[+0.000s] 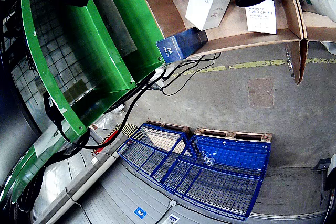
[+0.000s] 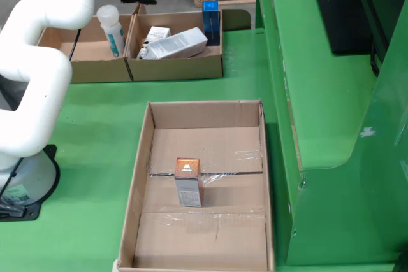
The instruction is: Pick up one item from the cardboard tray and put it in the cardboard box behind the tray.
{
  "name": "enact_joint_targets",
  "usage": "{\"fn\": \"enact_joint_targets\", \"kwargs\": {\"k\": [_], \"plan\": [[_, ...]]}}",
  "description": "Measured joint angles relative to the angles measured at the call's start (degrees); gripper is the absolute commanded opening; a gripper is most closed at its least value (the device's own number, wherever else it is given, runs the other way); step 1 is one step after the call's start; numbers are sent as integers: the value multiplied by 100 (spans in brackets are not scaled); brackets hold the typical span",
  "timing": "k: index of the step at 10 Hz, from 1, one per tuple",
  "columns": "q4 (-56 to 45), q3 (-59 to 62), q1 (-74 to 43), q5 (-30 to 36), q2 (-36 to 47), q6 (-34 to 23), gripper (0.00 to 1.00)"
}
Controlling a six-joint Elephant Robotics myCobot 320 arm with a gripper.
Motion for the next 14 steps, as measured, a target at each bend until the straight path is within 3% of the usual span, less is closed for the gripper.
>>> {"fn": "enact_joint_targets", "kwargs": {"k": [6, 9, 14], "plan": [[0, 0, 0, 0, 0, 0, 100], [0, 0, -26, 0, 9, -360, 100], [0, 8, -888, -9, 677, -404, 100]]}}
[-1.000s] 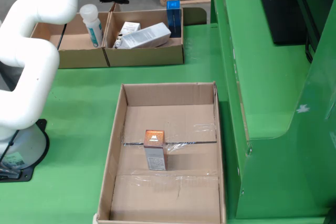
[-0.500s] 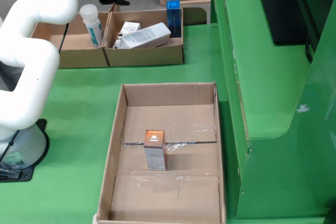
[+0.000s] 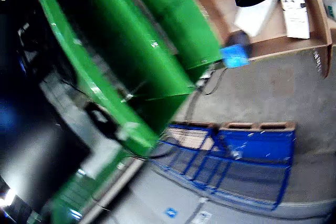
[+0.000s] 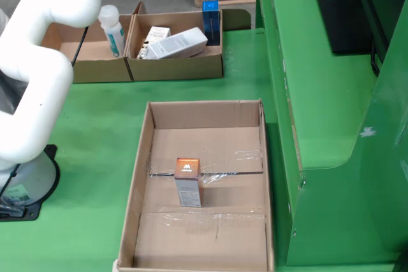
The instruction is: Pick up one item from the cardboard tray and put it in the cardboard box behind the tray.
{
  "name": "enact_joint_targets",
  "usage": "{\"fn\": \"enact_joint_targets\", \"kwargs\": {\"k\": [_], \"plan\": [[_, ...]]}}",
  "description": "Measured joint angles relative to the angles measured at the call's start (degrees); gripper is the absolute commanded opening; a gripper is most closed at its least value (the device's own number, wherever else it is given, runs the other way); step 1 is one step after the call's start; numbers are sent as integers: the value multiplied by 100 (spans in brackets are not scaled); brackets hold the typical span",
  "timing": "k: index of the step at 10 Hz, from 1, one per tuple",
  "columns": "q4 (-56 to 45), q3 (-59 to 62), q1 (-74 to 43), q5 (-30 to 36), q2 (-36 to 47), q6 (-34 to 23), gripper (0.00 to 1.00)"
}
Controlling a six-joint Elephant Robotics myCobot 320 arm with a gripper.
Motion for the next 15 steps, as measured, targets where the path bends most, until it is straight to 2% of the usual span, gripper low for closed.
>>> {"fn": "enact_joint_targets", "kwargs": {"k": [2, 5, 7, 12, 15], "plan": [[9, 9, -562, 0, 96, 106, 100], [0, 9, -1837, -18, 650, 703, 100], [-27, 9, -1986, 44, 729, 914, 100], [-1319, 9, -3383, 1336, 2144, 2249, 100], [-2136, -316, -3981, 2215, 2882, 2662, 100]]}}
